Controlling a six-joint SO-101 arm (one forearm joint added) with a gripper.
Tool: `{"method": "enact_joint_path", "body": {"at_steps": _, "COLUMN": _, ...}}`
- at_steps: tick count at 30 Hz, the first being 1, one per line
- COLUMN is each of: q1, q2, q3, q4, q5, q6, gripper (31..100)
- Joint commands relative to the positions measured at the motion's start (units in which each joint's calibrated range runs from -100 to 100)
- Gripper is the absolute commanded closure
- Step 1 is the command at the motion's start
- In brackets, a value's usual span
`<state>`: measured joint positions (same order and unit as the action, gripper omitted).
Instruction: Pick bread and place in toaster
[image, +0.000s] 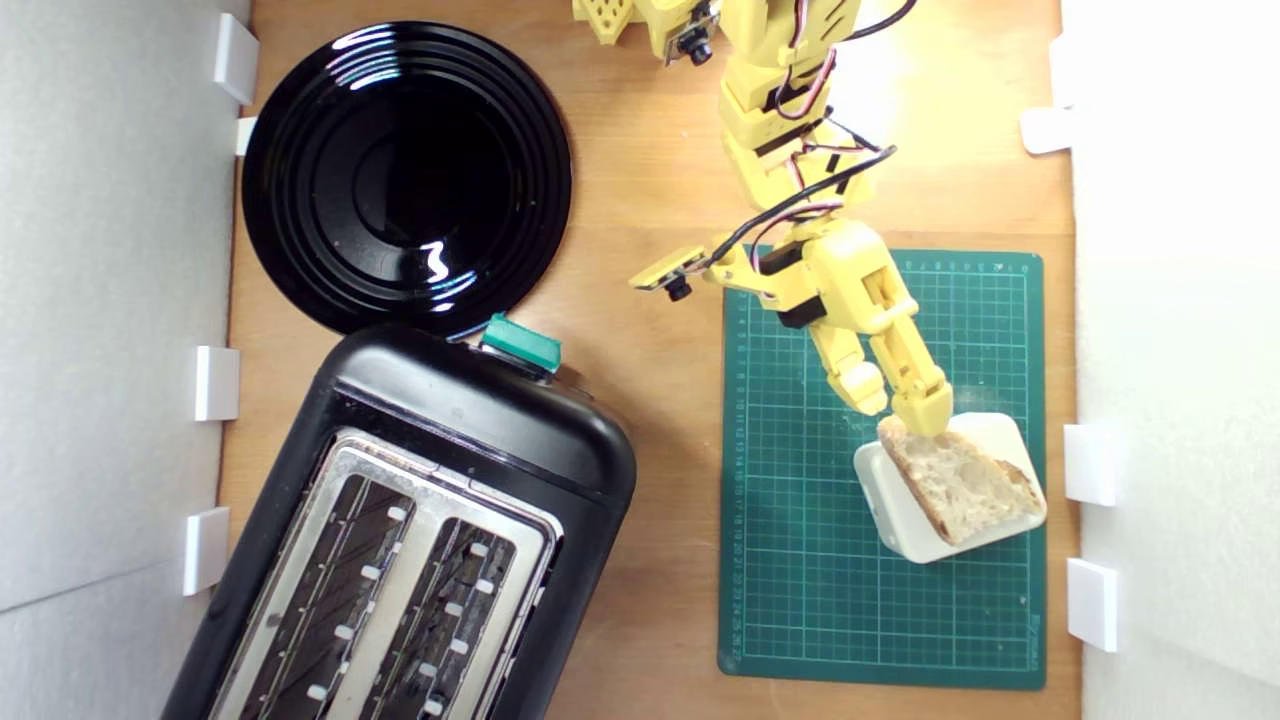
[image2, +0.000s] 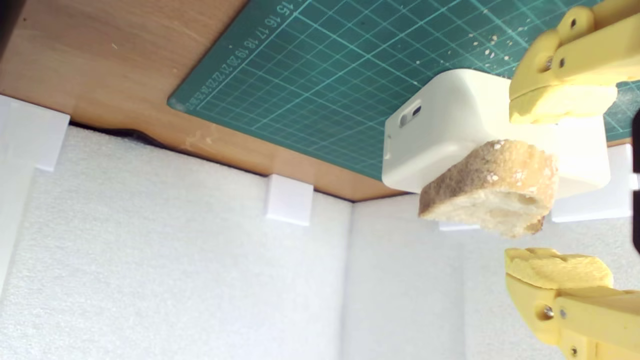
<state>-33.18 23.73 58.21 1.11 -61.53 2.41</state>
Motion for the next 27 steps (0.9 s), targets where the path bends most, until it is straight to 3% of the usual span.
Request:
{"method": "enact_joint_path", "body": {"at_steps": 1, "q1": -0.9, "q2": 0.06, "q3": -3.14, "q4": 0.43, "q5": -2.04, "q6": 0.34, "gripper": 43.3}}
{"method": "enact_joint_path", "body": {"at_steps": 27, "q1": -0.9, "q2": 3.48, "q3": -6.32, "q4": 0.43, "q5": -2.04, "q6": 0.39, "gripper": 44.3}}
